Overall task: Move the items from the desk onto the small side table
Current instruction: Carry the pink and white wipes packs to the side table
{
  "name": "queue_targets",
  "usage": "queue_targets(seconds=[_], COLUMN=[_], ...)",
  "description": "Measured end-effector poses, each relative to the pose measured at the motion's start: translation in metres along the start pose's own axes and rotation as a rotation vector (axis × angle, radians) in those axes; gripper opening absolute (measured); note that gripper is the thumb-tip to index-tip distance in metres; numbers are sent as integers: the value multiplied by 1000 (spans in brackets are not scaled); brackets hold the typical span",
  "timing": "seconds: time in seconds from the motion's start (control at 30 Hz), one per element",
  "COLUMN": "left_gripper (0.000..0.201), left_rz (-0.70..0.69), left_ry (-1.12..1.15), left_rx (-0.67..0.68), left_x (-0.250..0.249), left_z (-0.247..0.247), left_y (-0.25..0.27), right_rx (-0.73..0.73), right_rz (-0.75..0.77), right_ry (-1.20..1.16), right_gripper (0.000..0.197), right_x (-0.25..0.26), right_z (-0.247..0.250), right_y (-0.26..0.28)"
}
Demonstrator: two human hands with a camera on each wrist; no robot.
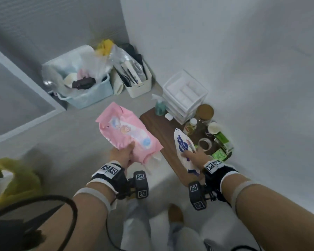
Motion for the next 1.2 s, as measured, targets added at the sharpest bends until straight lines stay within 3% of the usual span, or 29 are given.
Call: queue_targets(seconds=[0.07,0.13,0.27,0.3,0.43,0.63,0.77,0.97,1.07,1.2], left_gripper=[77,74,32,30,37,51,58,57,61,53], left_rz=[7,8,16,24,-4,-89,-114,-106,-63,71], left_ry=[-24,-58,-65,-53,-89,-324,-330,-412,-473,-457], left_rx=[33,85,173,193,210,60,16,198,226,281], left_x=[5,10,18,22,35,37,37,59,58,63], left_z=[-16,-34,-71,-81,-107,-105,-109,-144,-151,-146], left_y=[-51,-98,-180,-204,-293,-410,-450,-491,-482,-442], right_rx=[-56,-98,-201,-220,-307,-448,-458,-491,-501,-453], right_rz=[-21,-44,-66,-53,-17,45,141,100,74,69], right_ry=[17,9,87,127,290,588,738,769,809,785], right_gripper=[58,72,85,90,84,85,86,89,92,95], right_x=[-11,-20,-28,-26,-22,-8,6,-5,-12,-8], right_z=[2,-3,-14,-17,-22,-22,-39,-50,-51,-48], right_y=[-33,-69,-146,-164,-235,-313,-349,-379,-377,-352])
Point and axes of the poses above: each hand's wrist, its own y-axis away from the middle knuckle, its own z-axis out of the back of the hand, x = y × z, the point moved 10 cm from there along -y, towards the middle knuckle, and after that the axes turned 11 degrees about x, right-handed, at the moved point
